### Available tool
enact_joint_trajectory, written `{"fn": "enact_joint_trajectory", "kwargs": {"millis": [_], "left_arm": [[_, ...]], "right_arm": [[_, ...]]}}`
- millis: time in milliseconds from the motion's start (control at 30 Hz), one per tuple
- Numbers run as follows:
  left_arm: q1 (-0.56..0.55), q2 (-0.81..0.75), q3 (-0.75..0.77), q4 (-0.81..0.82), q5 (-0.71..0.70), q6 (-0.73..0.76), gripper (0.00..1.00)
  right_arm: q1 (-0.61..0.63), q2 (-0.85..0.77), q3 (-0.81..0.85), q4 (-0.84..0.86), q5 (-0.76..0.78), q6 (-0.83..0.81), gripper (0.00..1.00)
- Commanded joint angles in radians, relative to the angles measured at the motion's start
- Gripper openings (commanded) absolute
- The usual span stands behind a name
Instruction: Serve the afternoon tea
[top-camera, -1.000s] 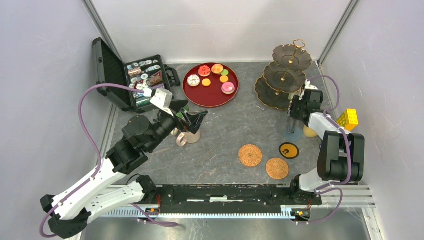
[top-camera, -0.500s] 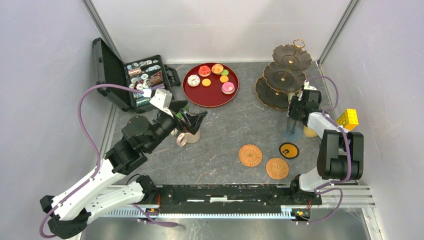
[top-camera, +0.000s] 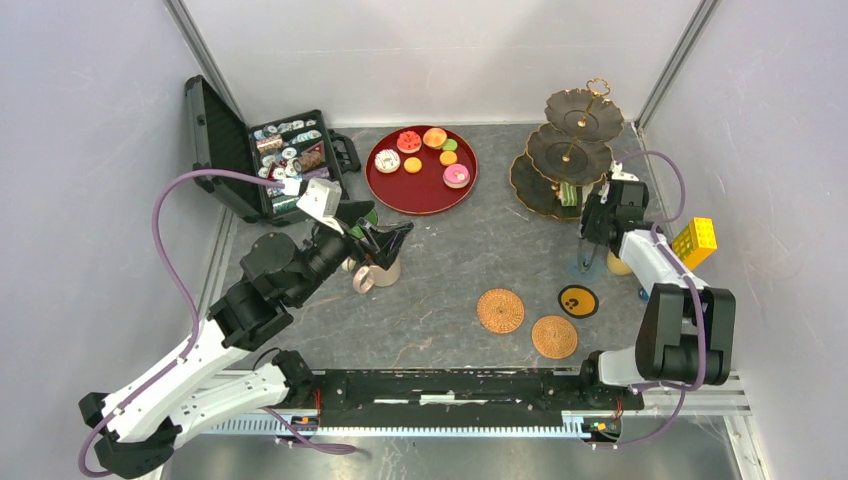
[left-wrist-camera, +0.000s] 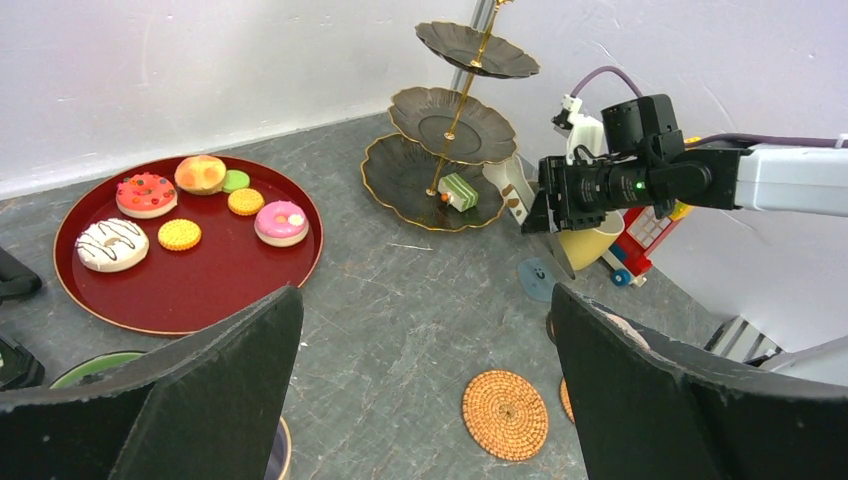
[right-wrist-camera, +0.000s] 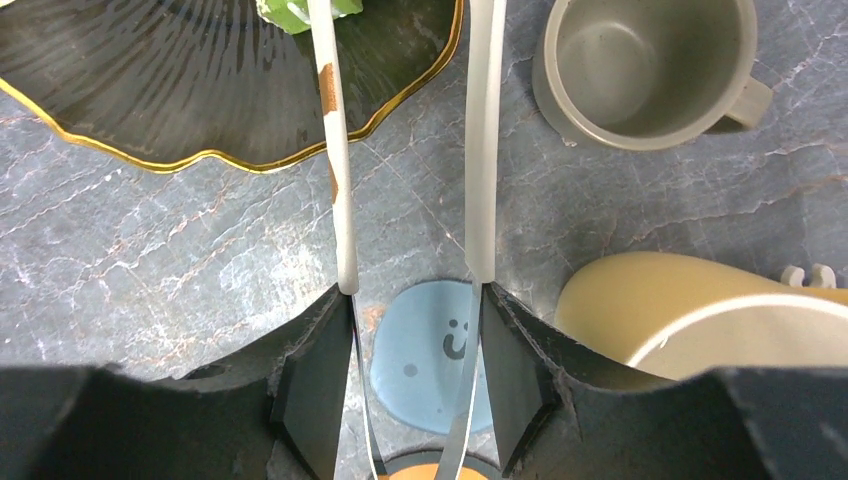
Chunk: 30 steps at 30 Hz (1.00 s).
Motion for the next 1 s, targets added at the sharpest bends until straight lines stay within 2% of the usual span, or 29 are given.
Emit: {"fn": "enact_joint_trajectory", "kwargs": {"millis": [0, 267, 500, 700, 967], "left_arm": [[-0.005, -0.012, 0.032, 0.035, 0.010, 0.046, 1.00], [-0.005, -0.018, 0.030, 0.037, 0.015, 0.040, 1.00], [-0.005, -0.020, 0.029, 0.039, 0.020, 0.036, 1.00], [-0.005, -0.019, 0.027, 0.041, 0.019, 0.035, 1.00], [-0.005, -0.011, 0.027, 0.040, 0.007, 0.043, 1.00]], "right_arm": [[0.007, -0.088, -0.004, -0.031, -0.005, -0.004, 0.52], [0.075, -0.231, -0.053, -0.116, -0.031, 0.010, 0.51], [0.242, -0.276, -0.107, -0.140, -0.028, 0.076, 0.51], [0.399, -0.223, -0.108, -0.057, -0.039, 0.111, 0.51], [0.637, -0.003, 0.076, 0.054, 0.035, 0.051, 0.51]]}}
